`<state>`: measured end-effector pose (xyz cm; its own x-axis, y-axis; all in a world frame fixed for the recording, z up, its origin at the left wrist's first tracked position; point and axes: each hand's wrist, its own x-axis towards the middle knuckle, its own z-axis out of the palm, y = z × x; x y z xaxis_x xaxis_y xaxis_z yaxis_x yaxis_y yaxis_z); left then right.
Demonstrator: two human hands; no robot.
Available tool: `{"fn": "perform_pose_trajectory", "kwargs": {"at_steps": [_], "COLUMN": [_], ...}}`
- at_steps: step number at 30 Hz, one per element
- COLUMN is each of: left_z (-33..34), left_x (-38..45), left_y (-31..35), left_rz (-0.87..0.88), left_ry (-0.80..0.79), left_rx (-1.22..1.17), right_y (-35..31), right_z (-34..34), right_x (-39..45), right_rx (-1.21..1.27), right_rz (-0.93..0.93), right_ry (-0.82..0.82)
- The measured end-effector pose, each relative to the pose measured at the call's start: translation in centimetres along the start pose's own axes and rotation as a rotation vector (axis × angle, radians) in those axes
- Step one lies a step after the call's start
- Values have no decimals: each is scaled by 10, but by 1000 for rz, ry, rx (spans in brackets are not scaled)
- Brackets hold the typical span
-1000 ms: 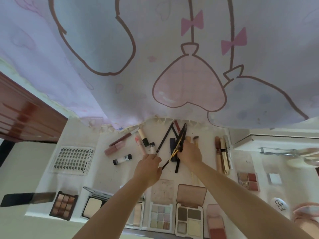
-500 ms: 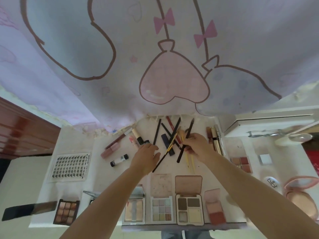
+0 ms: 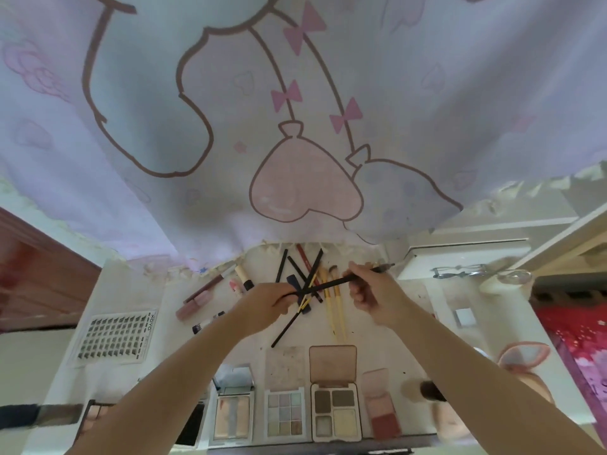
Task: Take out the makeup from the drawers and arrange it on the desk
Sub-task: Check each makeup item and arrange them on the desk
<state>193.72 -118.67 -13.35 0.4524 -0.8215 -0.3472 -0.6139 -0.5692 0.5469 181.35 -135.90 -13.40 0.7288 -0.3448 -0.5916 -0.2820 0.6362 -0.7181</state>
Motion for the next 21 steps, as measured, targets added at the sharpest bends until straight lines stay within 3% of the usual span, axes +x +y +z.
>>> {"fn": "perform_pose_trajectory", "kwargs": {"at_steps": [4, 8, 10, 13, 15, 18, 21], "left_z": [-22, -22, -23, -41, -51, -53, -56], "left_x": [-7, -2, 1, 1, -1, -3, -3], "left_y": [-2, 28, 42, 45, 42, 41, 42], "left_rz": [-13, 58, 97, 164, 209, 222, 263], "left_ry": [33, 5, 55, 185, 220, 172, 133], "left_rx": [185, 91, 83, 281, 396, 548, 673], "right_y": [-21, -33, -44, -69, -77, -73, -62], "right_z": [-8, 6, 5, -5, -8, 7, 18], "right_x": [-16, -29, -36, -49, -55, -57, -58], "right_rx": [-81, -161, -295, -537, -804, -1482, -1780], "right_rz": [-84, -150, -180, -274, -335, -322, -323], "right_ry": [-15, -154, -191, -186, -188, -330, -412]}}
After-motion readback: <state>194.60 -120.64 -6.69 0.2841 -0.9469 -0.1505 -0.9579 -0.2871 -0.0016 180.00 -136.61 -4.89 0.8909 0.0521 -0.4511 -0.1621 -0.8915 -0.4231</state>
